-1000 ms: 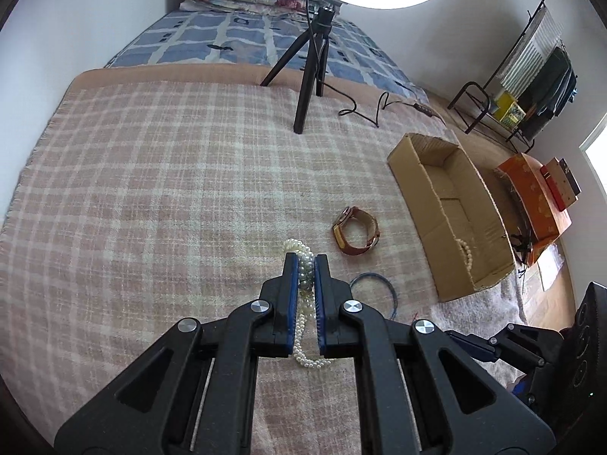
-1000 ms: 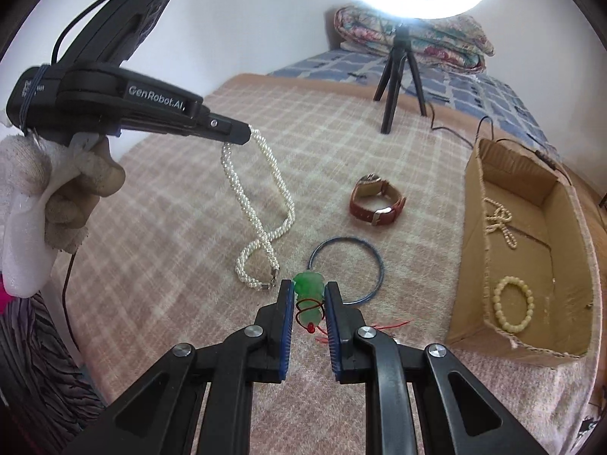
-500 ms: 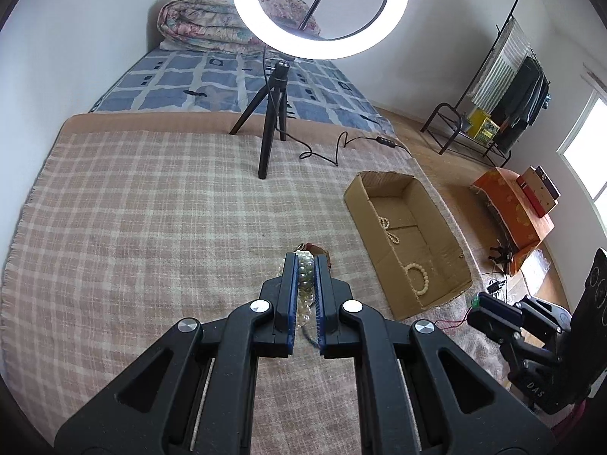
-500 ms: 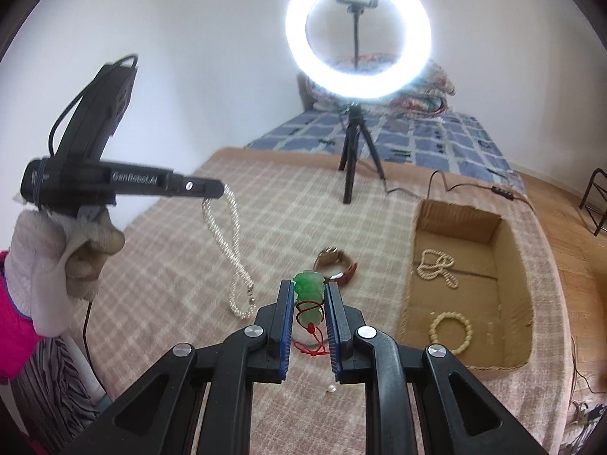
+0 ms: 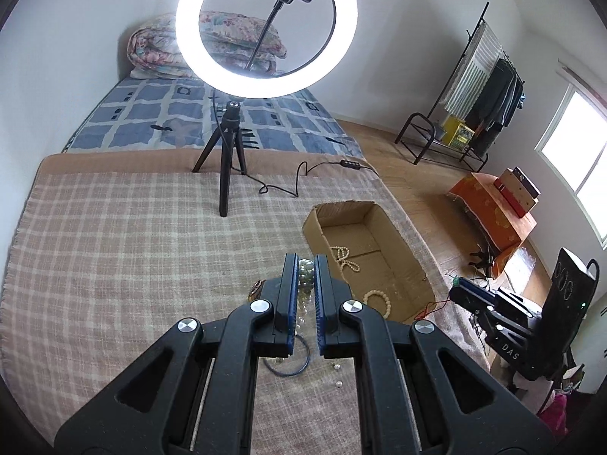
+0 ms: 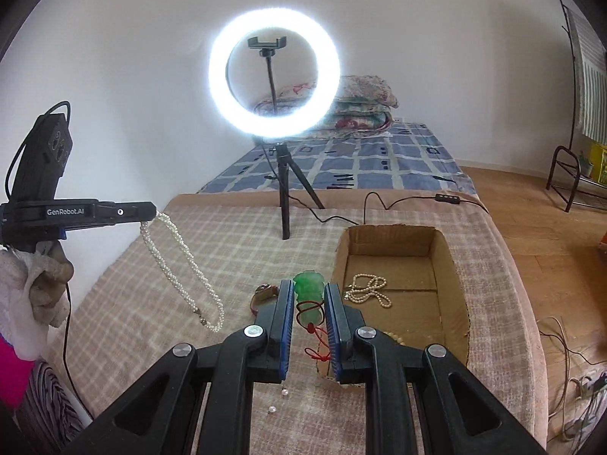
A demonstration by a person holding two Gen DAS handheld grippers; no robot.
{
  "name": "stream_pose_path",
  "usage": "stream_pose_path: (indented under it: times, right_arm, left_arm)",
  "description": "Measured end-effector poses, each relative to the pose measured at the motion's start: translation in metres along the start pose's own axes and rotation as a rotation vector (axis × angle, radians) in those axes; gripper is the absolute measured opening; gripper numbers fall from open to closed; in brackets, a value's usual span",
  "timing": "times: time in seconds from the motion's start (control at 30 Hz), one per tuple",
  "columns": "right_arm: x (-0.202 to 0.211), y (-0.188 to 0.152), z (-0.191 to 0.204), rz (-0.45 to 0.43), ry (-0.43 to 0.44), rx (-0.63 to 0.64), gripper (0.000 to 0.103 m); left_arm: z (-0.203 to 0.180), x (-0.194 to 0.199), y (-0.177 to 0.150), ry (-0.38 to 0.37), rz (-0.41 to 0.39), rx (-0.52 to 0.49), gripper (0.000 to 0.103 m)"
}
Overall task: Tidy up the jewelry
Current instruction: 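Lift and carry the necklace with the left tool while the right tool carries the pendant to the box, then open the left tool over the box while the right tool releases the green pendant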
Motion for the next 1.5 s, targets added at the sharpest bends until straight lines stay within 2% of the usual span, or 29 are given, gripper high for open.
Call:
stream_pose_path:
  times: [0.37, 0.57, 0.7, 0.83, 1.07, 1.27, 1.5]
  right_arm:
    - [-0.019, -0.004, -0.047, 0.023, -0.045, -0.067, 0.015]
    - [-0.031, -0.01, -0.072, 0.047, -0.063, -0.114, 0.015]
    - [-0.042, -0.015, -0.083, 0.066, -0.067, -0.136, 0.015]
    - [-0.05, -0.019, -0.091, 0.081, -0.063, -0.152, 0.015]
    - [-0.061, -0.023, -0.099, 0.101, -0.072, -0.161, 0.015]
    - [-0.07, -0.029, -0.108, 0.124, -0.086, -0.172, 0.015]
    - [-0.083, -0.04, -0.116, 0.17, -0.102, -0.168, 0.015]
  left_arm:
    - [-0.068, -0.011, 0.066, -0.043, -0.056, -0.1, 0.006]
    - [-0.106, -0.04, 0.096, -0.073, -0.056, -0.127, 0.006]
    - [-0.128, -0.071, 0.106, -0.118, -0.025, -0.117, 0.006]
    - [-0.143, -0.104, 0.109, -0.147, 0.014, -0.111, 0.006]
    - [-0.16, -0.172, 0.101, -0.188, 0.127, -0.092, 0.006]
    - [-0.167, -0.219, 0.09, -0.165, 0.183, -0.104, 0.006]
    - [-0.163, -0.257, 0.078, -0.128, 0.233, -0.102, 0.006]
Point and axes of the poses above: each gripper's, at about its wrist camera, not at the fingertips, and x roughly against the way its jaws point, z to its left, y to its top, the point moved 8 cm from there along -x, roughly the way its jaws point, and after that the axes turned 6 degrees about z, right-handed, at the moved point
